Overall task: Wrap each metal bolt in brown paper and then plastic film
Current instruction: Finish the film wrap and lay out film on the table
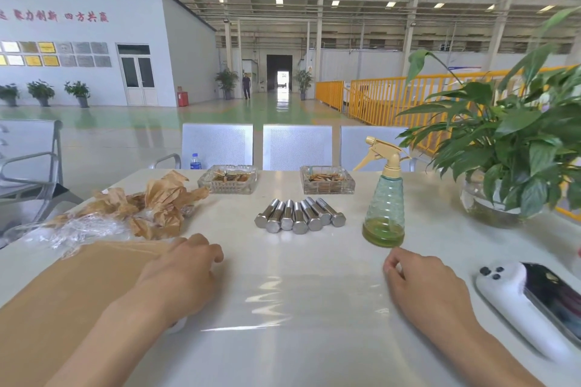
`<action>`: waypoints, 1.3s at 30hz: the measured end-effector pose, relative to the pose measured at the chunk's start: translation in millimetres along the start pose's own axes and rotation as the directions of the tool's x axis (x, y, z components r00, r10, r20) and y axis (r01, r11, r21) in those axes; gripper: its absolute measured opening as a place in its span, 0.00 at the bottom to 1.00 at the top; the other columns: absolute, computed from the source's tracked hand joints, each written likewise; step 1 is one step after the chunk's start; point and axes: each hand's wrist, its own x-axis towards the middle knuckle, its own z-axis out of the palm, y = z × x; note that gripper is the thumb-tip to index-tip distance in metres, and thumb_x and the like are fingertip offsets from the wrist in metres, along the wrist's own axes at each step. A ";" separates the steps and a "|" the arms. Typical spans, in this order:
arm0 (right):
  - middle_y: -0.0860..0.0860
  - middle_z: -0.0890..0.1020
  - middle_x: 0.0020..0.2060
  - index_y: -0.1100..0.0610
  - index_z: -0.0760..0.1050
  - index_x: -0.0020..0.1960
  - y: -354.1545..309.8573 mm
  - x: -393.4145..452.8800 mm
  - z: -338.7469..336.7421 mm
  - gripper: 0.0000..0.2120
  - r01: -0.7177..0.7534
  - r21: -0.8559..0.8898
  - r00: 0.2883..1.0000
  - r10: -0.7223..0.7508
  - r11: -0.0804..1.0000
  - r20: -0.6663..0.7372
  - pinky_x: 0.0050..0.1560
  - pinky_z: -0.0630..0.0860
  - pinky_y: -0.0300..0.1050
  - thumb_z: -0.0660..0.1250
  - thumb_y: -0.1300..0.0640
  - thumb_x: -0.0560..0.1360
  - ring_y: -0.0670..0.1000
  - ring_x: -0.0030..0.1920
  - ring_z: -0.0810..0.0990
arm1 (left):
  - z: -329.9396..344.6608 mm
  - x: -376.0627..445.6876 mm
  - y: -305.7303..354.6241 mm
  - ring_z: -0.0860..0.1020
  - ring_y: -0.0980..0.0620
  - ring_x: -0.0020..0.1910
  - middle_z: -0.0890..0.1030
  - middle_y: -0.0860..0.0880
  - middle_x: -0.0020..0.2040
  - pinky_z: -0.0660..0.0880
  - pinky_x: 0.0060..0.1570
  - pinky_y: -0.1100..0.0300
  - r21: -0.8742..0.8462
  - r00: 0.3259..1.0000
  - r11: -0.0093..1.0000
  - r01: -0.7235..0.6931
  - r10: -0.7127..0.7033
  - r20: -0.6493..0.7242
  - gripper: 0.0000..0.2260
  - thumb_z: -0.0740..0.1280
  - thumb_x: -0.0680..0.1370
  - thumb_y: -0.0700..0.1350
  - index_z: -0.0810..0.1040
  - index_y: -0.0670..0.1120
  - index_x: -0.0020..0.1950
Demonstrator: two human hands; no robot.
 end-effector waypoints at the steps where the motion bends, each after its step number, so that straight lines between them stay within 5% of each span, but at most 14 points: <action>1: 0.47 0.77 0.36 0.47 0.71 0.46 -1.5 -2.4 0.6 0.08 0.014 -0.041 1.000 -0.015 0.999 -0.023 0.39 0.75 0.46 0.54 0.48 0.79 0.55 0.37 0.75 | -0.3 -0.1 -0.5 0.65 0.52 0.71 0.69 0.58 0.69 0.72 0.66 0.51 0.020 1.000 1.000 -0.010 0.010 0.018 0.18 0.59 0.80 0.49 0.71 0.61 0.70; 8: 0.45 0.74 0.35 0.49 0.65 0.45 -6.9 -11.1 0.5 0.09 0.074 -0.265 0.995 -0.090 0.961 -0.047 0.32 0.66 0.45 0.51 0.48 0.81 0.54 0.34 0.73 | -1.2 -1.4 -3.6 0.66 0.52 0.67 0.68 0.59 0.66 0.74 0.61 0.52 0.027 0.999 1.000 0.007 -0.008 0.052 0.22 0.61 0.75 0.59 0.70 0.62 0.70; 16: 0.45 0.73 0.34 0.48 0.64 0.44 -0.8 -8.7 -0.1 0.10 0.071 -0.312 0.994 -0.094 0.947 -0.059 0.32 0.66 0.45 0.51 0.45 0.81 0.53 0.35 0.74 | -2.4 -0.7 -3.3 0.65 0.51 0.67 0.68 0.58 0.67 0.73 0.61 0.51 0.010 0.996 1.000 0.016 -0.017 0.089 0.23 0.63 0.74 0.61 0.71 0.62 0.69; 23: 0.46 0.74 0.33 0.48 0.67 0.47 -0.4 -1.7 -11.7 0.08 0.068 -0.365 0.995 -0.090 0.929 -0.043 0.32 0.67 0.44 0.52 0.48 0.80 0.54 0.36 0.77 | -8.9 8.4 -16.8 0.72 0.51 0.64 0.70 0.55 0.61 0.71 0.65 0.55 -0.234 0.999 0.972 0.030 -0.021 0.041 0.20 0.69 0.77 0.57 0.72 0.60 0.69; 27: 0.45 0.74 0.30 0.45 0.69 0.49 -15.4 2.9 -24.7 0.04 0.040 -0.251 0.980 -0.087 0.967 -0.177 0.30 0.65 0.44 0.56 0.48 0.78 0.56 0.30 0.72 | -23.6 11.9 -40.6 0.78 0.47 0.61 0.79 0.50 0.63 0.73 0.62 0.54 -0.294 0.975 0.953 0.070 -0.127 -0.181 0.12 0.63 0.81 0.52 0.78 0.58 0.64; 30: 0.44 0.74 0.31 0.41 0.70 0.48 -32.5 1.2 -20.6 0.03 0.136 -0.123 0.969 -0.158 0.983 -0.189 0.32 0.66 0.45 0.60 0.50 0.76 0.56 0.31 0.71 | -32.5 14.0 -73.6 0.79 0.43 0.56 0.81 0.49 0.58 0.76 0.57 0.48 -0.269 0.923 0.935 0.232 -0.299 -0.242 0.08 0.64 0.80 0.51 0.80 0.57 0.57; 34: 0.43 0.79 0.34 0.40 0.70 0.49 -46.9 -3.1 1.3 0.05 0.187 0.028 0.978 -0.184 0.982 -0.095 0.36 0.71 0.46 0.58 0.50 0.76 0.53 0.36 0.76 | -15.4 13.8 -100.6 0.77 0.44 0.59 0.79 0.49 0.61 0.74 0.55 0.53 -0.138 0.899 0.901 0.411 -0.426 -0.102 0.16 0.66 0.77 0.60 0.78 0.55 0.61; 39: 0.41 0.77 0.31 0.41 0.70 0.47 -42.9 -5.7 20.8 0.05 0.150 0.079 0.989 -0.148 0.986 -0.028 0.35 0.68 0.45 0.57 0.50 0.77 0.47 0.35 0.75 | -4.7 9.5 -107.2 0.77 0.48 0.57 0.80 0.53 0.58 0.76 0.57 0.52 -0.165 0.910 0.897 0.409 -0.414 0.004 0.34 0.61 0.58 0.76 0.77 0.58 0.56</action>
